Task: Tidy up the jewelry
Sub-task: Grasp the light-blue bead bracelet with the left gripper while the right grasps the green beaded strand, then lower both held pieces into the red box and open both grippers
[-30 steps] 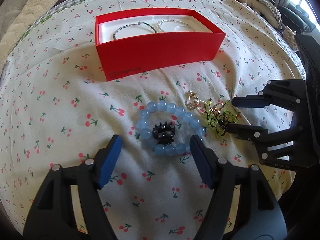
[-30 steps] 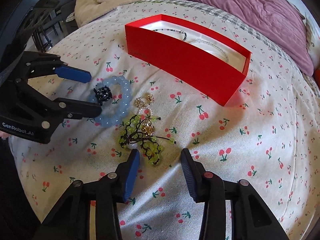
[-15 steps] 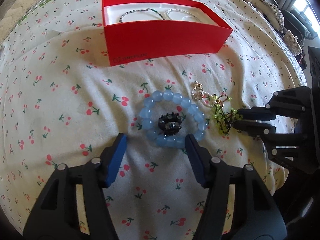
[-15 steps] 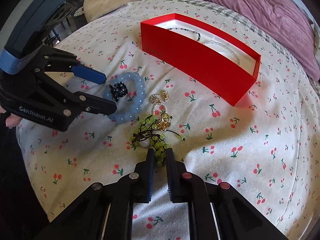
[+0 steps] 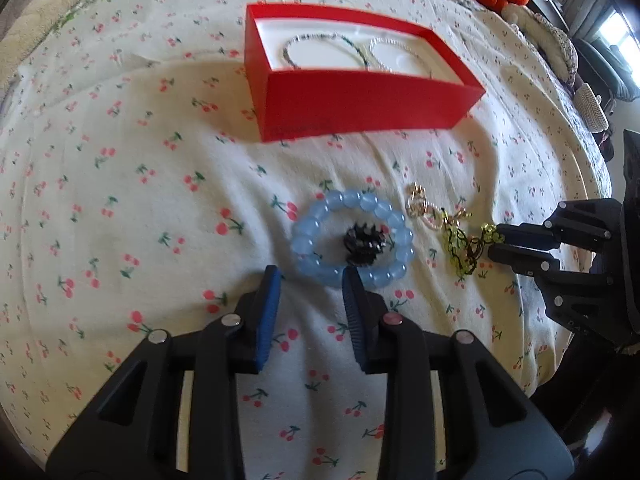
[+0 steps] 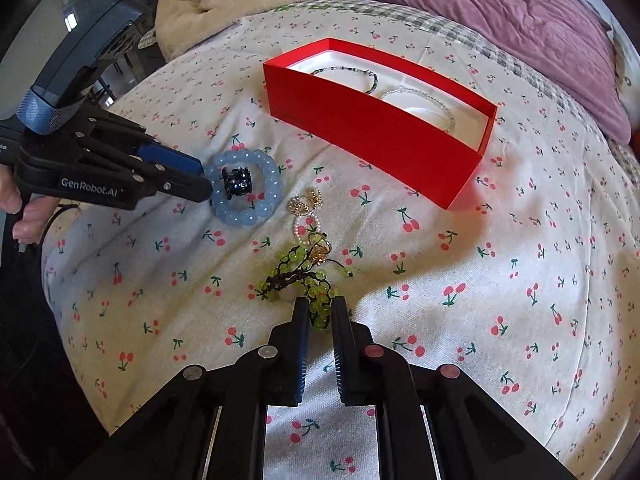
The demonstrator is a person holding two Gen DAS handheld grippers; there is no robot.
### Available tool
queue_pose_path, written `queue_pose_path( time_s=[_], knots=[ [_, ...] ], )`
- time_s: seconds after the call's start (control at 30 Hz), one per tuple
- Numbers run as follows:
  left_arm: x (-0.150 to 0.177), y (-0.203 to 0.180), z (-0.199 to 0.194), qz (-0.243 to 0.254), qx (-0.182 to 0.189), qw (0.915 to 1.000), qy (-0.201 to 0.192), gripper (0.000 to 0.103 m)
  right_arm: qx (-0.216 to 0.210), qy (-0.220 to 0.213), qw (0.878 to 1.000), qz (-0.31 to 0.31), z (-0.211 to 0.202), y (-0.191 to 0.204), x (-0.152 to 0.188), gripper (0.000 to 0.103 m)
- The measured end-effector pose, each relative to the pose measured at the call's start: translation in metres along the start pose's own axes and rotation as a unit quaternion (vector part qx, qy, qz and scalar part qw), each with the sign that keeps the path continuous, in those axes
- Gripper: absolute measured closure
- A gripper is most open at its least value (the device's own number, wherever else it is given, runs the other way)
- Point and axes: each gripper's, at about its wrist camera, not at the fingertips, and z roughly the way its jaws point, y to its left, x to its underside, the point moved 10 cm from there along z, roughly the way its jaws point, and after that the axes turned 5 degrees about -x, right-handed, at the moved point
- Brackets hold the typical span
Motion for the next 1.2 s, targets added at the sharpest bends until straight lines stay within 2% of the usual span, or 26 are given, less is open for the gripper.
queue_pose_path(
  time_s=[0.07, 0.2, 0.37, 0.47, 0.5, 0.63, 0.97, 1.2],
  knots=[
    [-0.005, 0.005, -0.002, 0.005, -0.011, 0.9999, -0.01, 0.069, 0.003, -0.005, 1.0, 0.007, -0.003, -0.002, -0.002, 0.092],
    [-0.01, 0.002, 0.01, 0.015, -0.013, 0.9998, -0.002, 0.069, 0.002, -0.016, 1.0, 0.022, -0.009, -0.008, -0.009, 0.092],
    [-0.016, -0.006, 0.024, 0.047, -0.049, 0.9976, -0.004, 0.072, 0.006, -0.017, 0.999, 0.028, -0.009, -0.012, -0.011, 0.092],
    [-0.02, -0.004, 0.025, 0.047, -0.068, 0.9966, -0.009, 0.087, 0.009, -0.014, 0.999, 0.032, -0.007, -0.015, -0.009, 0.092],
    [-0.023, -0.007, 0.027, 0.042, -0.068, 0.9968, -0.009, 0.09, 0.011, -0.013, 0.999, 0.033, -0.006, -0.016, -0.009, 0.092],
    [-0.026, -0.003, 0.019, 0.019, -0.062, 0.9978, -0.017, 0.09, 0.012, -0.019, 0.999, 0.037, -0.012, -0.017, -0.009, 0.092],
    [-0.028, -0.014, -0.028, 0.025, -0.039, 0.9966, -0.067, 0.09, 0.009, -0.05, 0.998, 0.028, -0.04, -0.005, -0.017, 0.092],
    [-0.034, -0.038, -0.042, 0.026, -0.025, 0.9951, -0.092, 0.09, 0.009, -0.064, 0.998, 0.027, -0.051, 0.002, -0.026, 0.092]
  ],
)
